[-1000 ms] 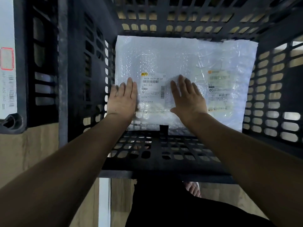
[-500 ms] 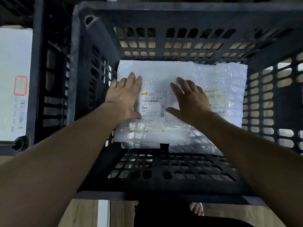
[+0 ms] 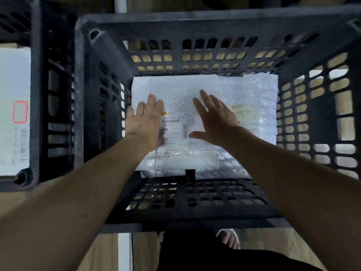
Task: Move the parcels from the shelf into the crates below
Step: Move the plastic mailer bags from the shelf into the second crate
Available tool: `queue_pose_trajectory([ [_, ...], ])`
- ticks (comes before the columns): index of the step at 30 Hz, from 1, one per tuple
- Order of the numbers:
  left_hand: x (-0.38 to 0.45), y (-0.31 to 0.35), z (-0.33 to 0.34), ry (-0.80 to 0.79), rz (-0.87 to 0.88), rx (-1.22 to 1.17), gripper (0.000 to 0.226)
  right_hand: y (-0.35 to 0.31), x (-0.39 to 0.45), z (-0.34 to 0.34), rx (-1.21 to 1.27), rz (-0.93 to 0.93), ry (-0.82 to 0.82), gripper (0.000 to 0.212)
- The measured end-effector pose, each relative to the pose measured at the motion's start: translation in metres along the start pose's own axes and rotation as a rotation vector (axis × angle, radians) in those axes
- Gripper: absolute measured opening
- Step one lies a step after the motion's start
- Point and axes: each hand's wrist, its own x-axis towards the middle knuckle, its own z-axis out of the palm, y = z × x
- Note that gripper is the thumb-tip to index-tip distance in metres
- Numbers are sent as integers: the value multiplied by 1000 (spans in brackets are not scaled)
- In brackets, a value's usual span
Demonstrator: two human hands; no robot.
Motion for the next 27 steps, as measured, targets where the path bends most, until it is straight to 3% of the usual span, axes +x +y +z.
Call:
queue_pose_trajectory([
  [3,-24,8,9,-24,-53,-109,109,0,-21,1,-1,9,-85,107],
  [7,-34,14,31,-81,-91,-86,110,-1,-36,17,-26,22,-172,112],
  [10,-26,13,43,-78,-108,-84,101,1,-31,33,-78,21,-183,112],
  [14,-13,13,58,-60,-98,-56,118,2,-21,55,-109,32,-169,111],
  [18,-9,15,68,-19,-95,-101,114,5,-16,59,-173,28,-192,111],
  [23,-23,14,47,-52,-114,-143,101,-1,-20,32,-246,16,-252,107],
  [27,-62,10,5,-125,-140,-110,97,-11,-32,-32,-277,-27,-244,93],
])
